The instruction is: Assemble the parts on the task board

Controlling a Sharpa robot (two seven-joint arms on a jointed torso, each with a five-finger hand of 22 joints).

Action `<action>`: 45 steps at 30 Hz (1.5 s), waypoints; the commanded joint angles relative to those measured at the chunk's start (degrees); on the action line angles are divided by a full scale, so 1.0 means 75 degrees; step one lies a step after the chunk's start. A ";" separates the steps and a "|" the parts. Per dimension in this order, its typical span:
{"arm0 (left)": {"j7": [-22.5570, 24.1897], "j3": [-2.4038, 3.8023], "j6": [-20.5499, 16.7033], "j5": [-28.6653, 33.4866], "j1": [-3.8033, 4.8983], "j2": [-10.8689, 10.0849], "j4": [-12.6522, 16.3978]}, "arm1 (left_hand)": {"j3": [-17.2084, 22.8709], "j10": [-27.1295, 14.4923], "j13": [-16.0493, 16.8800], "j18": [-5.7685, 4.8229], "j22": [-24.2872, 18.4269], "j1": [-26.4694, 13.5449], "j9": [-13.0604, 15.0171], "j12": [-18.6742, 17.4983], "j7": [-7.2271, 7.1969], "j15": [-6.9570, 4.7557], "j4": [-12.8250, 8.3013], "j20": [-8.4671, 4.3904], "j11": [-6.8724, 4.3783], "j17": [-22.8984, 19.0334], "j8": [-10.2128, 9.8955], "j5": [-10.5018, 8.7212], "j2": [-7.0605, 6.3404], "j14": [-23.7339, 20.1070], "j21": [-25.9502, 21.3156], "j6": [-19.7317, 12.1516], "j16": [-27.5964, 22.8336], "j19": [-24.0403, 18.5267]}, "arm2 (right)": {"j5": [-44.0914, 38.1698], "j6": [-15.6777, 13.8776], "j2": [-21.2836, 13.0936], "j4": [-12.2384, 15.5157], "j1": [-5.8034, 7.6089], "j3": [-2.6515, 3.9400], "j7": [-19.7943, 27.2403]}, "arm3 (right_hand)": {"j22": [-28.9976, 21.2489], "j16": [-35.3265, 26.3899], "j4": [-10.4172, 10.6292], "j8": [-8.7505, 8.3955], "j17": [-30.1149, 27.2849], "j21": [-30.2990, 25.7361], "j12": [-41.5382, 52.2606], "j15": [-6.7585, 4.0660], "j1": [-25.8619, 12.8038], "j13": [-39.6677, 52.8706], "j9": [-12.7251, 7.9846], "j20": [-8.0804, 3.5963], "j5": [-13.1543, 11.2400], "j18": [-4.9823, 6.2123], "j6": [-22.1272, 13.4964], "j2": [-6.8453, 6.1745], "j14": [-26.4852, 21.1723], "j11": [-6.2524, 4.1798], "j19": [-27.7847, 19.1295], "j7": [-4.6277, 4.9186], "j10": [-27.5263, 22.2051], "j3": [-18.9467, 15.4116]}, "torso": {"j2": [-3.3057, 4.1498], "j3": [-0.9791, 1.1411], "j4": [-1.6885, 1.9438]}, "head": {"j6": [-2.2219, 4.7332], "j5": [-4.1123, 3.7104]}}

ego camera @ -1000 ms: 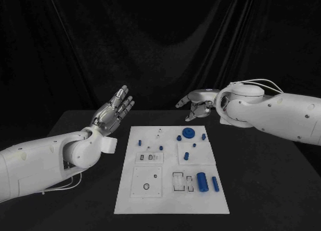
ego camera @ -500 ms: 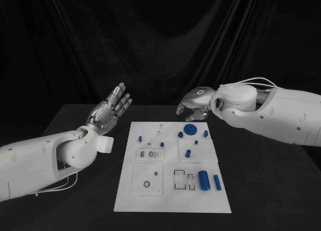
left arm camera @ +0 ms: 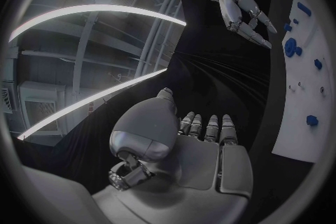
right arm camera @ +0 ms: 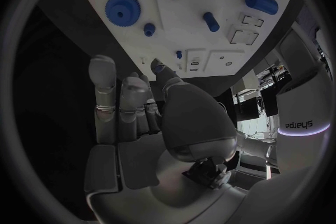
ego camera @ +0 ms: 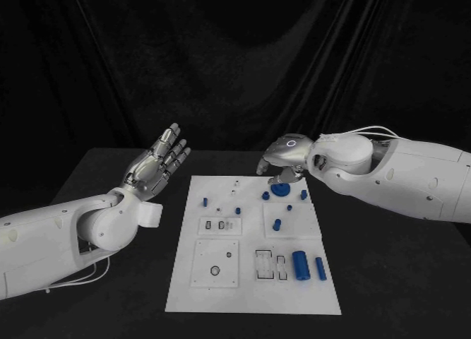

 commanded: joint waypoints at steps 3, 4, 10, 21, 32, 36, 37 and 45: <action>0.0186 0.0008 0.0238 -0.0081 0.0023 0.0002 -0.0004 | 0.0039 0.0017 -0.0012 0.0150 -0.0005 0.0061 0.0010 -0.0005 -0.0008 0.0057 -0.0007 0.0048 0.0058 -0.0008 0.0046 0.0054 0.0000 -0.0002 -0.0026 0.0070 -0.0027 0.0004 | -0.0158 -0.0622 -0.0016 -0.0083 -0.0196 0.0008 0.0001 | 0.0449 0.0347 0.0057 -0.0047 0.0400 0.0344 0.0047 -0.0013 0.0001 -0.0001 0.0028 -0.0008 0.0130 -0.0117 0.0058 -0.0104 0.0257 0.0010 0.0037 0.0004 0.0095 0.0061 | 0.0080 -0.0012 0.0017 | -0.0019 0.0029; 0.0186 0.0008 0.0243 -0.0081 0.0023 -0.0001 -0.0002 | 0.0039 0.0017 -0.0012 0.0150 -0.0005 0.0061 0.0010 -0.0005 -0.0008 0.0057 -0.0007 0.0048 0.0058 -0.0008 0.0046 0.0054 0.0000 -0.0002 -0.0026 0.0070 -0.0027 0.0004 | -0.0158 -0.0638 -0.0011 -0.0100 -0.0223 0.0008 0.0010 | 0.0462 0.0368 0.0063 -0.0051 0.0422 0.0355 0.0048 -0.0013 -0.0001 0.0001 0.0031 -0.0008 0.0135 -0.0117 0.0061 -0.0113 0.0257 0.0010 0.0029 0.0003 0.0098 0.0066 | 0.0084 -0.0013 0.0017 | -0.0019 0.0028; 0.0185 0.0008 0.0275 -0.0081 0.0023 -0.0023 0.0019 | 0.0042 0.0017 -0.0012 0.0159 -0.0005 0.0064 0.0011 -0.0005 -0.0003 0.0062 -0.0008 0.0061 0.0063 -0.0008 0.0049 0.0060 0.0003 -0.0002 -0.0026 0.0077 -0.0027 0.0004 | -0.0159 -0.0727 -0.0002 -0.0174 -0.0356 0.0008 0.0041 | 0.0626 0.0460 0.0307 -0.0121 0.0490 0.0466 0.0045 0.0010 -0.0181 0.0027 0.0066 0.0014 -0.0311 -0.0113 0.0053 -0.0279 0.0163 0.0023 -0.0126 0.0036 0.0049 -0.0002 | 0.0099 -0.0006 0.0032 | -0.0061 0.0035; 0.0193 0.0008 0.0336 -0.0082 0.0023 -0.0019 0.0015 | 0.0050 0.0017 -0.0012 0.0184 -0.0005 0.0066 0.0019 -0.0005 0.0017 0.0050 -0.0008 0.0077 0.0083 -0.0008 0.0065 0.0071 0.0012 -0.0002 -0.0026 0.0113 -0.0027 0.0004 | -0.0160 -0.0939 0.0084 -0.0487 -0.0615 0.0008 0.0163 | 0.0852 0.0513 0.0314 -0.0154 0.0518 0.0593 0.0108 0.0014 0.0063 0.0081 0.0102 0.0028 0.0248 -0.0113 0.0156 -0.0310 0.0088 0.0017 -0.0255 0.0012 0.0120 0.0208 | 0.0120 0.0008 0.0028 | -0.0128 0.0025; 0.0180 0.0008 0.0394 -0.0082 0.0022 0.0005 -0.0008 | 0.0054 0.0017 -0.0012 0.0194 -0.0005 0.0069 0.0021 -0.0005 0.0024 0.0046 -0.0010 0.0081 0.0091 -0.0008 0.0070 0.0078 0.0014 -0.0002 -0.0026 0.0123 -0.0027 0.0004 | -0.0160 -0.1139 0.0223 -0.0837 -0.0873 0.0008 0.0337 | 0.1068 0.0503 0.0351 -0.0252 0.0492 0.0696 -0.0055 0.0075 0.0131 0.0012 -0.0007 0.0075 0.0243 -0.0134 0.0109 -0.0365 0.0027 0.0110 -0.0324 0.0142 0.0009 0.0324 | 0.0109 -0.0010 0.0027 | -0.0136 0.0043; 0.0173 0.0008 0.0422 -0.0082 0.0021 0.0032 -0.0049 | 0.0058 0.0017 -0.0012 0.0202 -0.0005 0.0072 0.0022 -0.0005 0.0029 0.0042 -0.0012 0.0085 0.0096 -0.0008 0.0072 0.0091 0.0016 -0.0002 -0.0026 0.0126 -0.0027 0.0004 | -0.0160 -0.1226 0.0302 -0.1011 -0.0959 0.0008 0.0403 | 0.1159 0.0547 0.0342 -0.0249 0.0543 0.0747 -0.0078 0.0086 0.0183 -0.0003 -0.0032 0.0092 0.0401 -0.0140 0.0146 -0.0363 0.0030 0.0121 -0.0327 0.0152 0.0084 0.0395 | 0.0108 -0.0011 0.0026 | -0.0142 0.0043; 0.0172 0.0007 0.0425 -0.0082 0.0021 0.0035 -0.0053 | 0.0058 0.0017 -0.0012 0.0202 -0.0005 0.0072 0.0022 -0.0005 0.0029 0.0042 -0.0012 0.0085 0.0096 -0.0008 0.0072 0.0091 0.0016 -0.0002 -0.0026 0.0126 -0.0027 0.0004 | -0.0160 -0.1235 0.0312 -0.1036 -0.0969 0.0008 0.0410 | 0.1191 0.0575 0.0341 -0.0256 0.0576 0.0765 -0.0088 0.0088 0.0192 -0.0010 -0.0046 0.0096 0.0465 -0.0142 0.0142 -0.0368 0.0037 0.0125 -0.0327 0.0155 0.0111 0.0419 | 0.0108 -0.0012 0.0025 | -0.0145 0.0048; 0.0153 0.0007 0.0453 -0.0082 0.0020 0.0056 -0.0101 | 0.0071 0.0017 -0.0012 0.0224 -0.0005 0.0089 0.0031 -0.0005 0.0050 0.0035 -0.0018 0.0097 0.0117 -0.0008 0.0092 0.0115 0.0018 -0.0002 -0.0026 0.0171 -0.0027 0.0004 | -0.0160 -0.1387 0.0424 -0.1257 -0.1050 0.0009 0.0471 | 0.1310 0.0635 0.0356 -0.0219 0.0640 0.0829 -0.0082 0.0091 0.0214 -0.0016 -0.0062 0.0104 0.0573 -0.0148 0.0271 -0.0366 0.0042 0.0125 -0.0334 0.0151 0.0324 0.0549 | 0.0105 -0.0013 0.0026 | -0.0166 0.0043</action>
